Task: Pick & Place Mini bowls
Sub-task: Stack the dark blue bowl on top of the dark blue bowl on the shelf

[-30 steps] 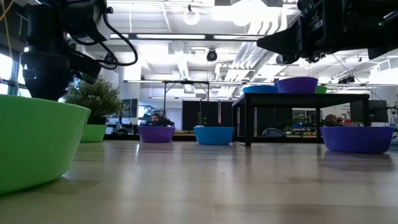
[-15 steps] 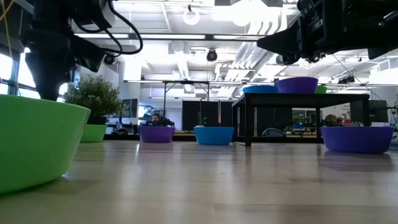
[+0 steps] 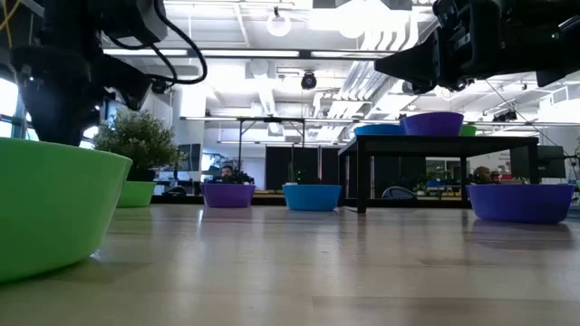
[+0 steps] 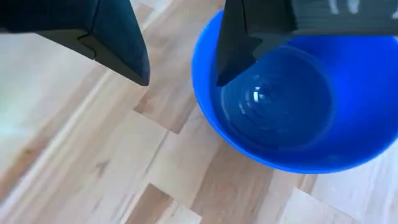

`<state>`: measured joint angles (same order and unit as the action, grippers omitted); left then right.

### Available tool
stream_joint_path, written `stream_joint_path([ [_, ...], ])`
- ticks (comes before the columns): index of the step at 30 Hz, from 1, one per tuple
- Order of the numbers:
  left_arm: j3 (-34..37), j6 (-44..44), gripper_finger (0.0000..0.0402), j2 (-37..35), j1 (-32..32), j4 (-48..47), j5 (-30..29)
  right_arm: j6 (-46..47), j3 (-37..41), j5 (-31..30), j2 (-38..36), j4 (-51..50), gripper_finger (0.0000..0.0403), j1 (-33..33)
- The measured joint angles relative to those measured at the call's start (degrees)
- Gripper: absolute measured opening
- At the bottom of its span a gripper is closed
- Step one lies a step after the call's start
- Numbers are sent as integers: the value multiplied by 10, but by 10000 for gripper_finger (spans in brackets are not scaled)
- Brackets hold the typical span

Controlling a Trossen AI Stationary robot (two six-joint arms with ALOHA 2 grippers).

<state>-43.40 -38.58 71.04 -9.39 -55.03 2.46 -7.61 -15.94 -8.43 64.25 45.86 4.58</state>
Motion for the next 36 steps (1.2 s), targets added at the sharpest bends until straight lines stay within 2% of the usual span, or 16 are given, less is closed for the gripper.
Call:
stream_joint_path([
  [6,0,-8,125,58,-9,35,-26,-2,0,0,0,-17,2,-1],
  [14,-5,7,10,78,-7,46,-50,-14,0,-11,0,-30,2,-1],
  [19,-50,31,12,78,16,72,-77,-14,0,-11,0,-31,1,-1],
  [23,-79,99,5,90,44,193,-81,-13,0,-11,0,-30,1,-1],
  [29,-105,213,3,155,77,361,-47,-1,0,-27,0,-23,1,-1],
  [36,-186,308,2,274,75,402,-48,1,0,-30,0,-17,1,-1],
])
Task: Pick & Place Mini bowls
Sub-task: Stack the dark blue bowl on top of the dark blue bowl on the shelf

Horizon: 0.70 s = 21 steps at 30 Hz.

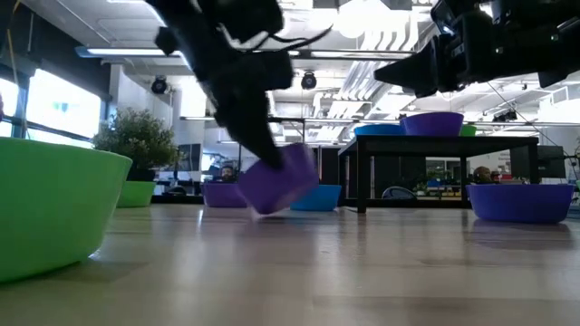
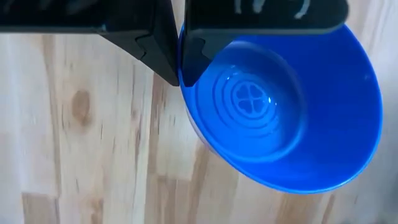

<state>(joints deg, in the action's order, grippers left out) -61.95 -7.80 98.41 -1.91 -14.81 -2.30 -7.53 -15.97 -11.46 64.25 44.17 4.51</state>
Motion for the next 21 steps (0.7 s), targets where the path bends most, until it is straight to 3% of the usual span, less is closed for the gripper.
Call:
stream_joint_path([
  [8,-40,52,7,49,-4,1,59,13,0,-2,0,7,1,0],
  [17,-38,55,72,48,-3,2,65,16,0,-21,0,5,1,0],
  [21,-38,74,80,48,-3,2,64,25,0,-21,0,5,1,0],
])
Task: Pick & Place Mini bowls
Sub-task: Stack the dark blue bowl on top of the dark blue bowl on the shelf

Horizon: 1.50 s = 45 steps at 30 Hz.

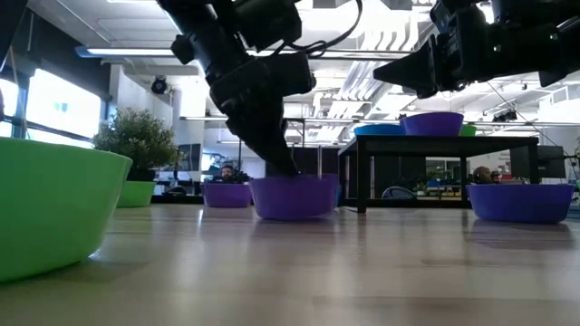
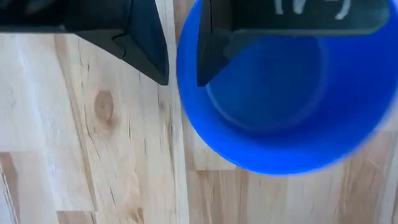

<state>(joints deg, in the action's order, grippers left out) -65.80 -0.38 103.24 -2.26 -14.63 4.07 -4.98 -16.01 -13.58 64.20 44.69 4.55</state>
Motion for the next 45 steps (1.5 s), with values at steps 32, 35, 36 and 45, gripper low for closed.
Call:
stream_joint_path([
  [32,522,-16,2,-282,0,709,-77,125,-286,-97,152,-396,66,69],
  [35,537,-18,2,-282,0,729,-80,119,-345,-69,206,-462,92,67],
  [36,540,-19,2,-282,0,730,-82,116,-366,-64,224,-487,100,67],
  [45,540,-17,2,-282,0,730,-83,98,-512,-22,379,-682,130,67],
])
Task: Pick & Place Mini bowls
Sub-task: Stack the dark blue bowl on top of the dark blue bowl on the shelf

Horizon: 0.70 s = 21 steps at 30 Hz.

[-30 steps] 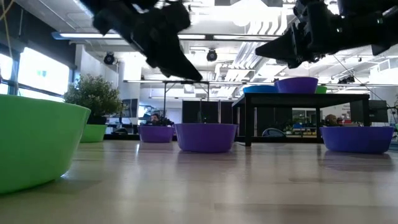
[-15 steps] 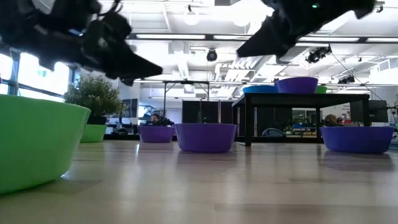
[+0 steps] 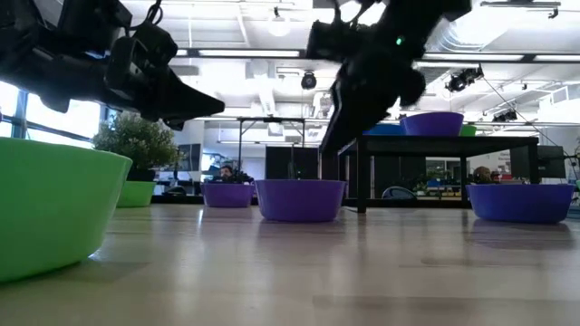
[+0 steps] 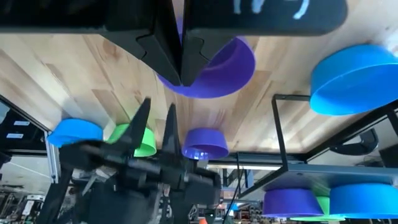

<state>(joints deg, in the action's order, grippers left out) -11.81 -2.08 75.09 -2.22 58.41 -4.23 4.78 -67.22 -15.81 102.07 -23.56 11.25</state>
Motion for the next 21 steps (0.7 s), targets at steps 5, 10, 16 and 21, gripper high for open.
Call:
stream_joint_path([
  [5,0,1,2,0,0,0,0,-36,-41,-2,56,-40,130,0],
  [10,0,1,2,0,0,-3,0,-67,-53,-1,90,-38,123,-8],
  [16,0,1,2,0,0,-3,0,-78,-53,13,96,-30,67,-17],
  [21,0,1,2,0,0,-3,0,-85,-53,53,96,-27,7,-20],
])
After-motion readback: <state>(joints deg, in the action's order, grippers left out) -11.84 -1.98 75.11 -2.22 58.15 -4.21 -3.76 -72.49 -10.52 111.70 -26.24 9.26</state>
